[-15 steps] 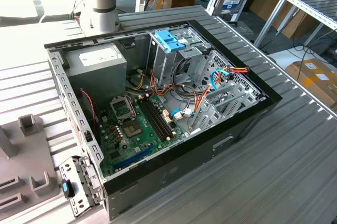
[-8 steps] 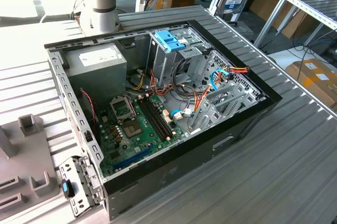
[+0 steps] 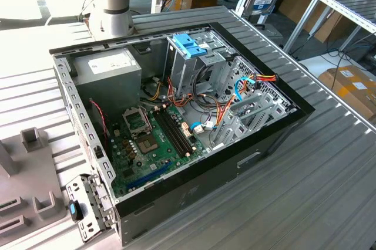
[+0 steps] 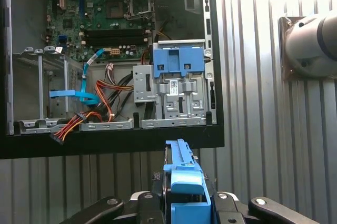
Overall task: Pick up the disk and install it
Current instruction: 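Pick up the disk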
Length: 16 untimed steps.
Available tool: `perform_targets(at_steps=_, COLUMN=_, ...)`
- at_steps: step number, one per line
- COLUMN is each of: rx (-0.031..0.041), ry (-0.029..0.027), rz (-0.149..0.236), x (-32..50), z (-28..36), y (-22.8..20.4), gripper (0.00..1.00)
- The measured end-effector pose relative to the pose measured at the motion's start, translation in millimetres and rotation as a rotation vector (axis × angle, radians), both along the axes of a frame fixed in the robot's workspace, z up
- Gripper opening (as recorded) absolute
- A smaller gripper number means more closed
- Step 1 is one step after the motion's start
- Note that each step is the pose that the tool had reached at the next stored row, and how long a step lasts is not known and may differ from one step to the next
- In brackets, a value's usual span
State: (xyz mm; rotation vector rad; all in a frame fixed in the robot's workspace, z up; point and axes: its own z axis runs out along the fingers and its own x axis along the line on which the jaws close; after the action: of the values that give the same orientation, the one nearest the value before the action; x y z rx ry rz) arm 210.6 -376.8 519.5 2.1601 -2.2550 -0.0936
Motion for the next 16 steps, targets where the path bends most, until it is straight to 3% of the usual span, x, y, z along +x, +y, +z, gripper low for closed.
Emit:
perform_targets(at_steps=5, rx=0.0, ry=0.0, rz=0.0, x=0.2, z=0.0, y=-1.5, gripper=0.37)
perform_targets(at_steps=16, rx=0.0001, ry=0.0, rz=0.0, x=0.2, z=-0.1, y=-19.9, gripper=0.37)
